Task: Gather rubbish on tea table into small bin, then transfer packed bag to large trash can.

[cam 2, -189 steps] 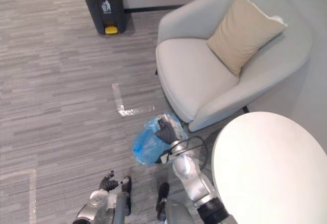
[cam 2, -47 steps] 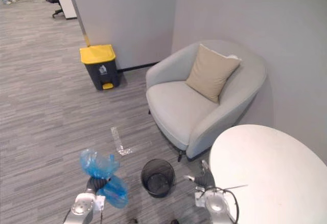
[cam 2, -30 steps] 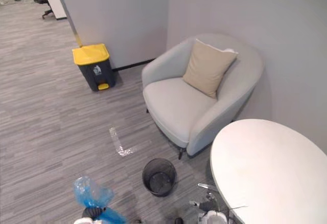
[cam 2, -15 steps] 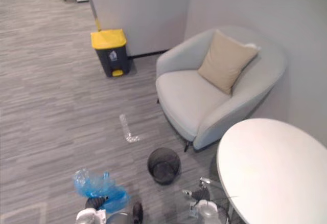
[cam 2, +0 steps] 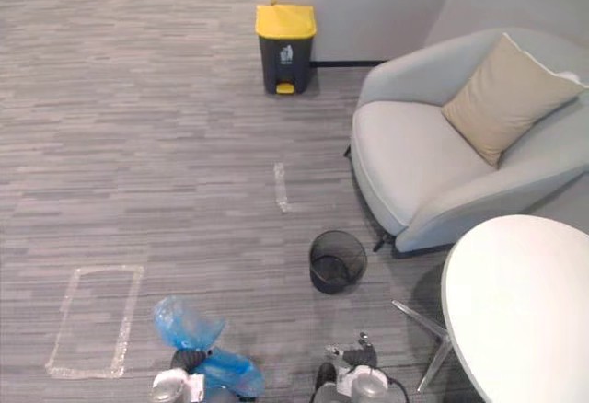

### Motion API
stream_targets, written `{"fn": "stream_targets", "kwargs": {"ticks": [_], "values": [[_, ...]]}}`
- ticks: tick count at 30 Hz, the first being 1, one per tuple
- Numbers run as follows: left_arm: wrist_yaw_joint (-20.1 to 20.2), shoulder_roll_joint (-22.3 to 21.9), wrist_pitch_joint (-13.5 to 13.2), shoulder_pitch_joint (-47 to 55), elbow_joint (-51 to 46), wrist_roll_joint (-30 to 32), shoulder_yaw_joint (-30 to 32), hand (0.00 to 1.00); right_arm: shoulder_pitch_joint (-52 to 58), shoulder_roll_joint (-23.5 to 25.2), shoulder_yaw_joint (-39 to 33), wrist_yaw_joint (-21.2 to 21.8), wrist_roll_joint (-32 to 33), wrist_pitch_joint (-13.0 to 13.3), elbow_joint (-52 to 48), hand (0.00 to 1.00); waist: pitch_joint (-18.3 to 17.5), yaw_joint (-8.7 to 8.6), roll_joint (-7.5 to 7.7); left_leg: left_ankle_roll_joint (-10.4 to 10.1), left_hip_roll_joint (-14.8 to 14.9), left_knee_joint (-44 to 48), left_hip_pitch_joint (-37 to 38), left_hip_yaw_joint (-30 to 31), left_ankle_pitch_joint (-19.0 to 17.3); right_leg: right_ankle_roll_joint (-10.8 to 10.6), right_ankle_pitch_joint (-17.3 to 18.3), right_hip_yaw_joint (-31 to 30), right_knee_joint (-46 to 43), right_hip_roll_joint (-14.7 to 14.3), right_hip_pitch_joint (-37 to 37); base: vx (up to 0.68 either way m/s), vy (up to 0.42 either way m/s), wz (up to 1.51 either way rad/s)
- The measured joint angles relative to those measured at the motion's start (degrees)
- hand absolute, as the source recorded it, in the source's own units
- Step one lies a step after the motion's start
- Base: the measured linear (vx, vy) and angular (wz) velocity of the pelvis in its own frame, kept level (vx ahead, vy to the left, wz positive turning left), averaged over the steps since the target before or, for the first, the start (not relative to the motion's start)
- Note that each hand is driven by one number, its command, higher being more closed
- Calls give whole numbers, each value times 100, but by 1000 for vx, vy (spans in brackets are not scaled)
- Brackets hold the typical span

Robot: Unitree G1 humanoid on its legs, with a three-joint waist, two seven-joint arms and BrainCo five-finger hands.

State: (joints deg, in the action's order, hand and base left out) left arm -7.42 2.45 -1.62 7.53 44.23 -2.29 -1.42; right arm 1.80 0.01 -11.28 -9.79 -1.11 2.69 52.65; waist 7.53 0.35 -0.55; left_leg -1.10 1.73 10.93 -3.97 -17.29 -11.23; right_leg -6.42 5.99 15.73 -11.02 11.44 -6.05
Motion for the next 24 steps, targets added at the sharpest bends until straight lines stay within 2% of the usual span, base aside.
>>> {"fn": "stream_targets", "kwargs": {"ticks": [1,2,4,5,6,7,9,10,11,12,13,14,15,16,17,18,19,21,22,23,24], "values": [[7,-7,0,21,-5,0,-24,100,21,-8,1,2,-1,-4,8,0,23,-5,68,38,-94,191,8,82,-197,-107,363,-59,-581,213,-103,-5,139,24],[5,0,1,43,-4,0,-27,100,37,-8,0,0,0,-2,7,0,9,-12,113,52,-153,249,17,113,-257,-138,487,-74,-765,298,-135,47,105,34],[-9,38,5,12,-23,2,-27,100,64,-7,-26,12,-1,3,-11,0,22,-59,202,150,-305,418,38,365,-447,-6,582,-372,-1786,508,-420,171,67,53],[-16,37,5,-21,-28,2,-4,100,-12,-35,-43,17,1,13,-22,0,123,-72,197,169,-286,421,185,525,-489,175,497,-738,-2759,468,-899,164,57,56],[-17,57,11,-22,-25,-1,-4,100,-33,-34,-52,14,0,15,-8,0,149,-91,161,189,-264,424,224,586,-504,167,547,-807,-2878,415,-957,286,-2,60],[-22,107,19,-31,-26,-1,24,100,-19,-16,-89,13,1,14,-1,0,166,-134,180,194,-123,432,333,755,-577,172,778,-863,-2974,118,-1114,246,-64,53],[-23,126,21,-94,-25,-3,31,100,-29,-13,-92,9,2,17,7,0,173,-132,179,103,33,351,544,951,-702,189,794,-713,-2695,-274,-1415,325,-95,53],[-23,123,24,-128,-19,-3,31,100,-33,-14,-101,7,3,17,7,0,176,-132,178,78,57,313,602,972,-718,224,769,-672,-2573,-336,-1477,372,-121,48],[-20,123,24,-227,-17,-7,26,100,-75,-13,-157,7,12,19,11,0,180,-139,170,-23,88,167,799,1060,-755,324,636,-692,-2100,-533,-1668,530,-189,51],[-18,133,14,-292,-22,-10,28,100,-49,-12,-179,7,20,22,9,0,163,-186,208,-174,62,87,946,1183,-857,451,253,-763,-1535,-642,-1670,558,-209,68],[-22,121,11,-317,41,-12,35,100,-37,-31,-215,14,116,28,7,0,163,-246,149,-238,125,77,1076,1353,-947,674,143,-739,-1703,-664,-1626,625,-206,63],[-6,32,3,-348,66,-12,27,100,-95,-59,-287,9,122,19,-1,0,107,-270,-75,-327,288,139,1186,1475,-883,795,374,-535,-1814,-715,-1523,448,-137,43],[-8,-4,2,-362,39,-12,31,100,-117,-61,-314,11,122,20,-7,0,126,-270,-114,-372,328,225,1183,1495,-843,827,433,-481,-1838,-719,-1460,557,-170,35],[-12,-105,-2,-370,-22,-12,35,100,-124,-55,-335,16,121,12,-9,0,137,-273,-178,-507,373,680,1060,1527,-700,888,546,-362,-1793,-753,-1248,650,-236,41],[-5,-172,-2,-355,-104,-15,64,100,-82,-39,-307,12,124,0,-23,0,141,-286,-197,-565,483,1835,657,1544,-366,908,571,-249,-1406,-859,-771,639,-222,42],[5,-194,-1,-359,-138,-16,75,100,-55,-23,-272,10,127,-2,-42,0,148,-281,-185,-583,524,2379,456,1540,-151,911,572,-230,-1225,-888,-558,612,-175,21],[20,-253,-2,-288,-273,-20,108,100,-26,9,-172,-10,157,-9,-71,0,185,-196,-141,-575,749,3515,15,1382,-147,935,582,-276,-872,-974,-58,289,-56,-9],[30,-351,-2,-220,-400,-22,158,100,4,56,-144,-30,243,-7,-215,0,191,-41,-121,-485,967,4318,-472,1015,-301,954,594,-405,-534,-1044,445,418,-29,-37],[37,-374,-3,-225,-443,-23,158,100,-27,64,-146,-33,266,-6,-243,0,228,-16,-54,-412,1008,4329,-746,905,-391,954,593,-449,-356,-1031,642,466,5,-39],[38,-377,-2,-231,-533,-22,165,100,-84,82,-149,-39,355,-9,-252,0,233,11,-52,-282,1079,4149,-1140,744,-473,953,594,-514,-162,-1001,840,409,107,-30],[40,-387,-2,-235,-571,-20,203,100,-117,123,-147,-42,358,-10,-297,0,258,49,-8,-174,1085,3765,-1466,668,-532,935,605,-609,-10,-944,1002,265,96,-27]]}}
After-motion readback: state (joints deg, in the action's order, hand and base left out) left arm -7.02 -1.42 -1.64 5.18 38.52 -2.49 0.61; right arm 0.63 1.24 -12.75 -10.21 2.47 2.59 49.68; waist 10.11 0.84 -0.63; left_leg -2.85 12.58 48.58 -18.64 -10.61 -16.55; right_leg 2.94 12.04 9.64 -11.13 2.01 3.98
